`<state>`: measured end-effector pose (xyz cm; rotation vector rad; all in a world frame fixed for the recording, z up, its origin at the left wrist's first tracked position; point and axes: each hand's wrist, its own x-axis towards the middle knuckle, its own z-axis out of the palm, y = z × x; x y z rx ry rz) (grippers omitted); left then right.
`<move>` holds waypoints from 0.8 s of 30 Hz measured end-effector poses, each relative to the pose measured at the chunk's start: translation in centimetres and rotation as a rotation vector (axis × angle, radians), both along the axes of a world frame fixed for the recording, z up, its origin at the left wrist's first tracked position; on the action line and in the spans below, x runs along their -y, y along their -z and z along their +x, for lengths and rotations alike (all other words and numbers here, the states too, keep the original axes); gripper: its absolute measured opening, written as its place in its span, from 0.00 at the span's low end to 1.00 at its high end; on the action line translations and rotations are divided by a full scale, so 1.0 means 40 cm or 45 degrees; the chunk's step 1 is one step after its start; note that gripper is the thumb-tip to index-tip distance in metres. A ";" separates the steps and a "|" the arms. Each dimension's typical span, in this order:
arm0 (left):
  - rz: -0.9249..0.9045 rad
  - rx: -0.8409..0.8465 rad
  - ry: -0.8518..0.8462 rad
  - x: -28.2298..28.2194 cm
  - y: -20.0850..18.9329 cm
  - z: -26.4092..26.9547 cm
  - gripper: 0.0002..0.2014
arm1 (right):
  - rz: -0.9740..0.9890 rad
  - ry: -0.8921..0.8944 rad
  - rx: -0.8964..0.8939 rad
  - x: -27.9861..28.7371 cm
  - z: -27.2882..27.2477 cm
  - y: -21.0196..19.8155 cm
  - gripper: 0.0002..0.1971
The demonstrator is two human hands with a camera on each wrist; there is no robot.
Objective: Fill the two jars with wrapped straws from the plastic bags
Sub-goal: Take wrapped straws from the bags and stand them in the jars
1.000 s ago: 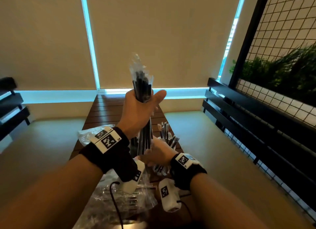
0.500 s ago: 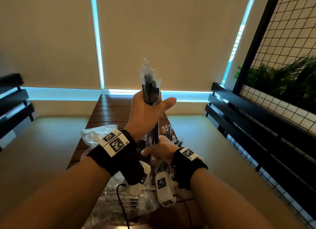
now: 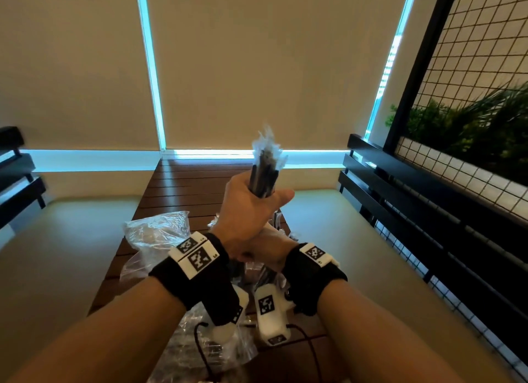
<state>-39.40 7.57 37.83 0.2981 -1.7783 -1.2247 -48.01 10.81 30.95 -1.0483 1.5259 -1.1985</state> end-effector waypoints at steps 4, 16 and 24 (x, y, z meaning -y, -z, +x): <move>0.032 -0.029 -0.055 0.012 -0.029 -0.030 0.21 | -0.027 0.028 -0.033 -0.018 -0.013 -0.008 0.15; -0.005 -0.152 0.039 0.014 -0.055 -0.067 0.18 | 0.031 0.105 0.211 -0.043 -0.088 0.007 0.20; -0.029 -0.062 -0.196 0.034 0.009 -0.102 0.24 | 0.131 0.062 -0.908 -0.021 -0.112 -0.029 0.36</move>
